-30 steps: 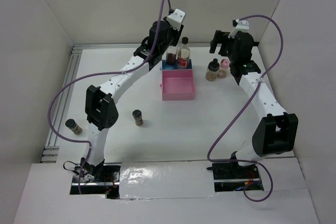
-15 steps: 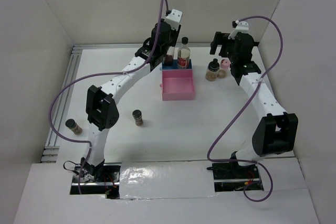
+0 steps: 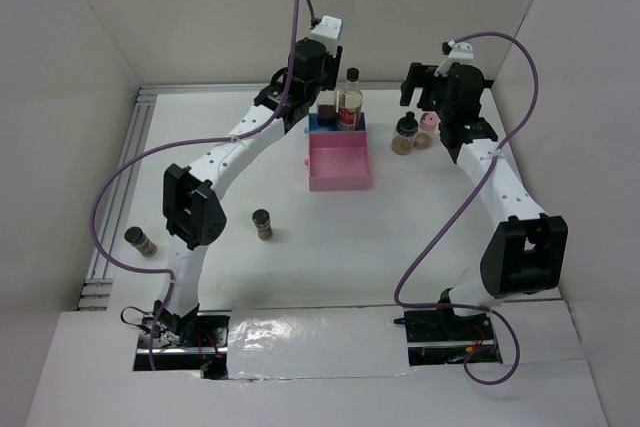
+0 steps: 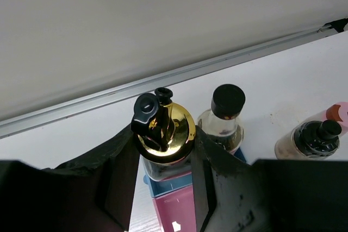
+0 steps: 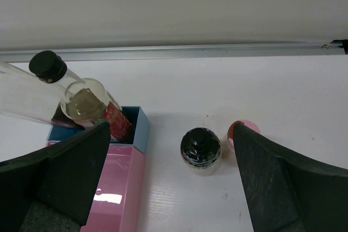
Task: Organize the condiment bottles
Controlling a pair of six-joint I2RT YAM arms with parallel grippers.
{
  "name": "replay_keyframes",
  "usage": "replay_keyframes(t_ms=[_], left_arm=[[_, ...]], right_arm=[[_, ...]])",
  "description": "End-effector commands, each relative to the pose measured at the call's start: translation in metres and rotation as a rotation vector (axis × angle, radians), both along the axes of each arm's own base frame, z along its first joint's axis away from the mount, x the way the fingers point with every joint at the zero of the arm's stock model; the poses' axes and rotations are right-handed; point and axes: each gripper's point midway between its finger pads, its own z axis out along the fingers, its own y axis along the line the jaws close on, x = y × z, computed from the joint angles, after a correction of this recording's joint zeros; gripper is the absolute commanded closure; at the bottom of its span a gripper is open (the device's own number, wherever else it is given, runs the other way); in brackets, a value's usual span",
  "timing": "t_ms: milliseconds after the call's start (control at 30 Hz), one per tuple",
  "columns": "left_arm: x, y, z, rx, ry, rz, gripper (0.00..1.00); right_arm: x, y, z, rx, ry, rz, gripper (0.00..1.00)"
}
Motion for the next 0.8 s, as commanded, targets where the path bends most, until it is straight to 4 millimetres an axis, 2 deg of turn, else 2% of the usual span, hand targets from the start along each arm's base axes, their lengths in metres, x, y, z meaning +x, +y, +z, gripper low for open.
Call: replay_keyframes(t_ms=[0,233,500,667,767], left_arm=[[-0.007,0.009,0.016,-0.047,0.015,0.004,1.0],[-0.02,0.018,0.017,-0.042,0.067,-0.016,1.0],[-0.025,0.017,0.008,-0.033,0.098,-0.035,1.0],[-0.025,0.015,0.028,-0.041,0.055,-0.055,1.0],[-0.021,0.019,0.032,-0.018,0.018,-0.033,1.0]], right_arm=[[-0.007,-0.003,0.017,0.002,-0.048,-0.003,0.0],[-0.004,0.002,0.016,0.006,-0.048,0.01,0.0],[-0.002,0.008,0.017,0.0,-0.05,0.022,0.0],[-0.004,0.007,0.017,-0.009,-0.048,0.018,0.0],[-0.003,0.007,0.015,-0.007,-0.046,0.02,0.0]])
